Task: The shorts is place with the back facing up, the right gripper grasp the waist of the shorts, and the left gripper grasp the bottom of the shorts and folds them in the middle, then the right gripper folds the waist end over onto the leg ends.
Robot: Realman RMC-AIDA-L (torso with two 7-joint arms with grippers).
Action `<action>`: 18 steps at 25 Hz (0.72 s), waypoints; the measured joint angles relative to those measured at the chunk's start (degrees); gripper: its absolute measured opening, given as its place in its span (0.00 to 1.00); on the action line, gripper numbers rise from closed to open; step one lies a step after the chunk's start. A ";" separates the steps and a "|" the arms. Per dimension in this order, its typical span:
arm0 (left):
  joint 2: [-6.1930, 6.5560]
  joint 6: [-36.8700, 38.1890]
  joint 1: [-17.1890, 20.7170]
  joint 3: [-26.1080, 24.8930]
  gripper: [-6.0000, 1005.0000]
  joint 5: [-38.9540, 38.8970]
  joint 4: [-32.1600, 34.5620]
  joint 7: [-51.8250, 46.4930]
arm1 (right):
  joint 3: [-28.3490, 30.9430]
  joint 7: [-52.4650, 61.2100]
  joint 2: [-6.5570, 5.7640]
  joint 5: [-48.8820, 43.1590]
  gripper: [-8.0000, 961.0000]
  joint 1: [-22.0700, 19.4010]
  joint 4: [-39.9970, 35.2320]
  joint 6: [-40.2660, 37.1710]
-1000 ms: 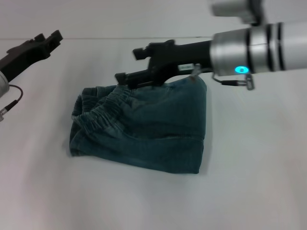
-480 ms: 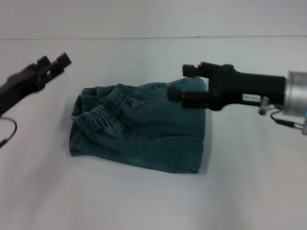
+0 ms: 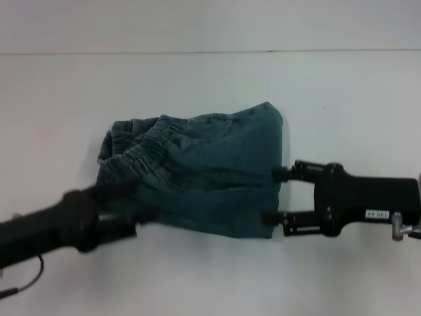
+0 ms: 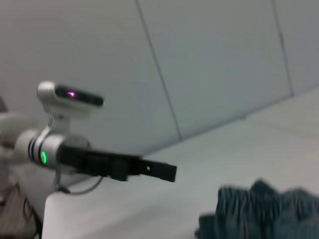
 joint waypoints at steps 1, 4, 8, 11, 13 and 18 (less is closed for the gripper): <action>0.01 0.92 -0.25 0.13 0.89 1.47 0.12 0.23 | 0.08 -0.01 0.00 -0.97 0.97 0.12 0.27 -0.16; 0.01 2.32 -1.04 1.85 0.89 3.86 0.05 0.68 | 0.08 0.00 0.00 -2.55 0.96 0.28 0.53 -0.90; 0.00 3.51 -1.70 3.81 0.89 5.63 -0.02 0.94 | 0.28 0.68 0.03 -4.57 0.96 0.68 0.52 -2.36; -0.02 3.83 -2.14 5.13 0.89 6.46 -0.16 0.97 | 0.32 1.48 0.03 -5.26 0.96 0.88 0.26 -2.81; -0.01 4.03 -2.20 5.53 0.89 6.56 -0.19 1.00 | 0.31 1.96 0.02 -5.58 0.96 0.89 0.02 -2.98; -0.01 4.30 -2.32 5.57 0.89 7.05 -0.20 1.02 | 0.52 2.56 -0.07 -5.94 0.96 0.89 -0.18 -3.12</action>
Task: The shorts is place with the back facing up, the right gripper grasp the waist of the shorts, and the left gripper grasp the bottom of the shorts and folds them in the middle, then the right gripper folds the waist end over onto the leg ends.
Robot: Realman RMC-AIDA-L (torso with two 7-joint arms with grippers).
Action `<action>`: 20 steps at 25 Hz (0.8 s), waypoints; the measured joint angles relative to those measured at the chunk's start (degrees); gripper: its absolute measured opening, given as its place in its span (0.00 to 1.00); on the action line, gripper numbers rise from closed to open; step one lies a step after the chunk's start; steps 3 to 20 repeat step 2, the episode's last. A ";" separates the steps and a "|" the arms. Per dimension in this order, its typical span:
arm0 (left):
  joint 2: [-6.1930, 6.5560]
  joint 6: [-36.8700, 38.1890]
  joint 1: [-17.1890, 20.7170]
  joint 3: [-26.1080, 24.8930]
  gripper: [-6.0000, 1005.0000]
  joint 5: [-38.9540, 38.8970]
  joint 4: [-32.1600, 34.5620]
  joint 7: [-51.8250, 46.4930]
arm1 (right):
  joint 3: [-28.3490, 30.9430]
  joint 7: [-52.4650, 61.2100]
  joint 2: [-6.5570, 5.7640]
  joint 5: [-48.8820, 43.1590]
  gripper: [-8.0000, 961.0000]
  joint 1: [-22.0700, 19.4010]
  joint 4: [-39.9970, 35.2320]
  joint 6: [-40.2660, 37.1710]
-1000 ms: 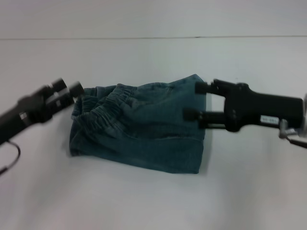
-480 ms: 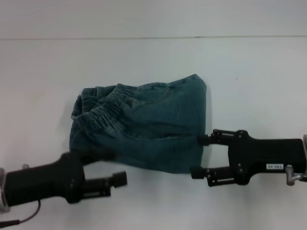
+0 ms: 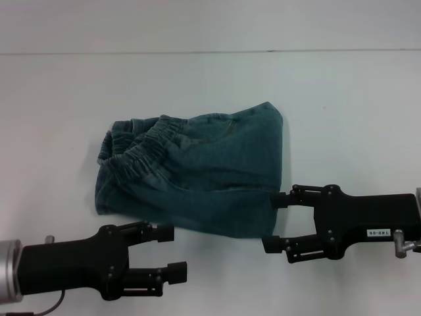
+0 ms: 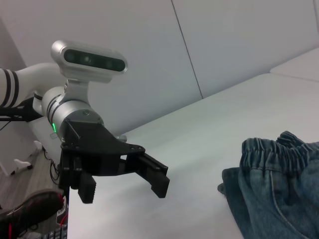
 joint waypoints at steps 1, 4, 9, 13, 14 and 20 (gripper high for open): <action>0.00 0.02 -0.07 0.00 0.89 0.22 0.00 0.00 | 0.11 0.08 -0.02 -0.01 0.96 0.01 -0.02 -0.04; 0.00 0.01 -0.12 0.00 0.89 0.39 0.00 0.00 | 0.23 0.13 -0.04 -0.02 0.96 0.03 -0.04 -0.06; 0.00 0.01 -0.12 0.00 0.89 0.39 0.00 0.00 | 0.23 0.13 -0.04 -0.02 0.96 0.03 -0.04 -0.06; 0.00 0.01 -0.12 0.00 0.89 0.39 0.00 0.00 | 0.23 0.13 -0.04 -0.02 0.96 0.03 -0.04 -0.06; 0.00 0.01 -0.12 0.00 0.89 0.39 0.00 0.00 | 0.23 0.13 -0.04 -0.02 0.96 0.03 -0.04 -0.06; 0.00 0.01 -0.12 0.00 0.89 0.39 0.00 0.00 | 0.23 0.13 -0.04 -0.02 0.96 0.03 -0.04 -0.06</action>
